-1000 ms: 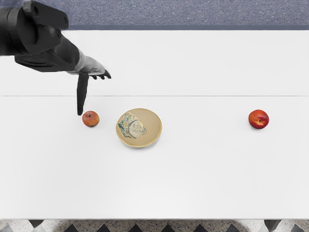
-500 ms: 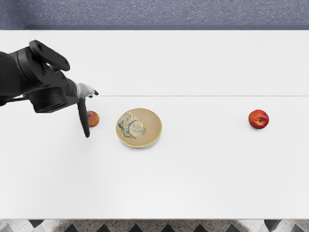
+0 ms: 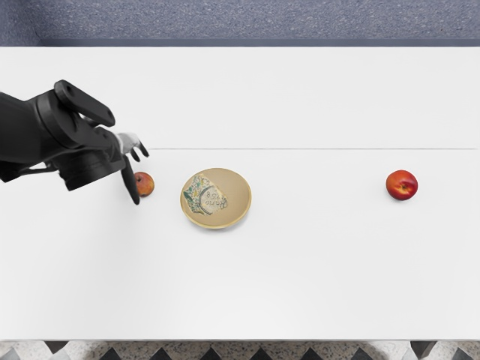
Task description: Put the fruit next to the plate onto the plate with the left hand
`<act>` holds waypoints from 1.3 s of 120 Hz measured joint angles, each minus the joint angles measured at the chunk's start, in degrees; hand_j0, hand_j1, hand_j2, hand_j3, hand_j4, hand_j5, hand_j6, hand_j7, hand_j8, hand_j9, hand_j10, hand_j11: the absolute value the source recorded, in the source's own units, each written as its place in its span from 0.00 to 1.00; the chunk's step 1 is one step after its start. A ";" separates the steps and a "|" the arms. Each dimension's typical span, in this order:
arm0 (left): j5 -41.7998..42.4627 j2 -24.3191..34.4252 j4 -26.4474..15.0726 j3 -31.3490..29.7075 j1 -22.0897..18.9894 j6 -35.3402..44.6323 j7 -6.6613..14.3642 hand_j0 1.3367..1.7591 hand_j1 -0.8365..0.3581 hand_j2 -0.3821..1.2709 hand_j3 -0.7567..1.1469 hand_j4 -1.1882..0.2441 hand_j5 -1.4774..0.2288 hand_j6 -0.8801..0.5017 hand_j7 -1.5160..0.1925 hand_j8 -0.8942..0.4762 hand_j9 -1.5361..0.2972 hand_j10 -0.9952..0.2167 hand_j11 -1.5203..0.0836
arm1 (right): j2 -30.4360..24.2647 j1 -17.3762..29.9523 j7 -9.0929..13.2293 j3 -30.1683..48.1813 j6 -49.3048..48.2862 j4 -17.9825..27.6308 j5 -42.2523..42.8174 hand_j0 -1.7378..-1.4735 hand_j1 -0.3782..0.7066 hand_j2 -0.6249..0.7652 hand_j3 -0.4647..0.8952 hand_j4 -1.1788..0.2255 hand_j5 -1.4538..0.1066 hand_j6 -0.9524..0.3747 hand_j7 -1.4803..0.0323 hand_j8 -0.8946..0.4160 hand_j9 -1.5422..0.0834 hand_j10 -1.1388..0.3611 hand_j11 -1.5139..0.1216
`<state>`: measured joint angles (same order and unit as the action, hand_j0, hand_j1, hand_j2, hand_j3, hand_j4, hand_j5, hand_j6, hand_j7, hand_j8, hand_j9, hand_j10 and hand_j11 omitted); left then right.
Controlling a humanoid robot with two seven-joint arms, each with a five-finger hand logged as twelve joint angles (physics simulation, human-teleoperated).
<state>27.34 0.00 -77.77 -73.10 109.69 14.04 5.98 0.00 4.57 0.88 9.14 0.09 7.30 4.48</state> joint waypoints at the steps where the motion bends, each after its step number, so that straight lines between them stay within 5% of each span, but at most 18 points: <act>1: 0.01 0.00 0.00 0.05 -0.04 0.05 0.04 0.76 0.72 0.26 0.40 0.64 0.66 0.44 0.68 0.46 0.65 0.60 0.73 | 0.00 0.00 0.00 0.00 0.00 0.00 0.00 0.30 0.03 0.45 0.34 0.84 0.93 0.72 0.98 0.68 0.95 0.76 0.93; 59: -0.73 0.00 -1.92 3.72 -2.40 9.49 2.07 0.76 0.66 0.27 0.40 0.60 0.62 0.40 0.64 0.41 0.61 0.55 0.68 | 0.00 0.00 0.00 0.00 0.00 0.00 0.00 0.30 0.03 0.45 0.34 0.84 0.93 0.72 0.98 0.68 0.95 0.76 0.93; 156: -0.86 0.00 -4.62 4.89 -3.87 17.23 2.62 0.76 0.63 0.28 0.40 0.57 0.59 0.37 0.61 0.39 0.58 0.52 0.65 | 0.00 0.00 0.00 0.00 0.00 0.00 0.00 0.30 0.03 0.45 0.34 0.84 0.93 0.72 0.98 0.68 0.95 0.76 0.93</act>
<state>26.48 0.00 -82.39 -68.21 105.81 31.27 8.60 0.00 4.57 0.88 9.14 0.09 7.30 4.48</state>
